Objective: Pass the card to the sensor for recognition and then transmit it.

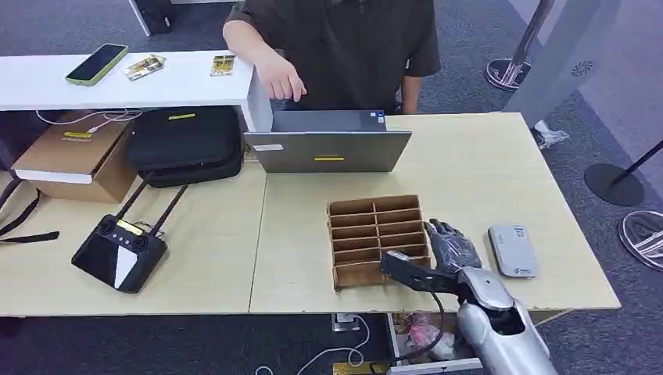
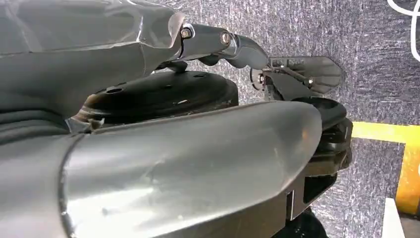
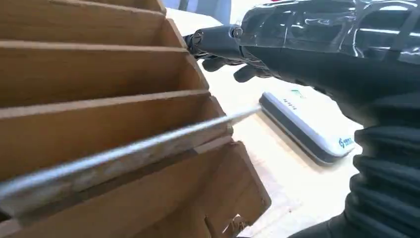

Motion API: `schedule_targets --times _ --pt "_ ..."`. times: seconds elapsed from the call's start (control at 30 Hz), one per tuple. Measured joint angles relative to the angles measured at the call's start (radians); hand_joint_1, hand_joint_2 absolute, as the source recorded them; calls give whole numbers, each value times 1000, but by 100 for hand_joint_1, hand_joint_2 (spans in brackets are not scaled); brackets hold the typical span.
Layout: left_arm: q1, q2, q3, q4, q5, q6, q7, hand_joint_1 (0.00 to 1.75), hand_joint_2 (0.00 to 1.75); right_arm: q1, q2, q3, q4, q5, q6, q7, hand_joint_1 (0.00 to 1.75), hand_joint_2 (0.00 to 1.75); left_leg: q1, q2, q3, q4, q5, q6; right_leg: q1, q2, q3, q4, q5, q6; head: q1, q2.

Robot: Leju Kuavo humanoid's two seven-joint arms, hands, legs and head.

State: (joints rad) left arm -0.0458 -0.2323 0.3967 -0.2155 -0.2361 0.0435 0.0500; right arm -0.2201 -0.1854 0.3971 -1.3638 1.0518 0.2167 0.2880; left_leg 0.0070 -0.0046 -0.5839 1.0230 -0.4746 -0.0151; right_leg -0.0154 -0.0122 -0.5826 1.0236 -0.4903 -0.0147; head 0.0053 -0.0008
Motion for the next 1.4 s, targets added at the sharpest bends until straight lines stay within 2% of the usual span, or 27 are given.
schedule_targets --times 0.43,0.67,0.93,1.2,1.4 --pt "1 -1 0 0 14 8 -3 0 0 38 -1 -39 -63 32 -14 14 0 175 0 0 0 0 0 0 0 0 0 0 0 0 0 0" --pt "3 -4 0 0 25 14 -12 0 0 52 -32 -53 -160 57 -34 17 0 175 0 0 0 0 0 0 0 0 0 0 0 0 0 0" --pt "3 -6 0 0 26 27 -18 0 0 136 -81 -72 -338 92 -34 41 0 175 0 0 0 0 -1 0 0 1 0 0 0 0 0 0" --pt "3 -8 0 0 21 32 -18 0 0 189 -107 -79 -409 99 -34 39 0 175 0 0 0 0 0 0 0 0 0 0 0 0 0 0" --pt "1 -9 0 0 11 34 -13 0 0 221 -117 -76 -417 72 -4 27 0 175 0 0 0 0 0 0 0 0 0 0 0 0 0 0"
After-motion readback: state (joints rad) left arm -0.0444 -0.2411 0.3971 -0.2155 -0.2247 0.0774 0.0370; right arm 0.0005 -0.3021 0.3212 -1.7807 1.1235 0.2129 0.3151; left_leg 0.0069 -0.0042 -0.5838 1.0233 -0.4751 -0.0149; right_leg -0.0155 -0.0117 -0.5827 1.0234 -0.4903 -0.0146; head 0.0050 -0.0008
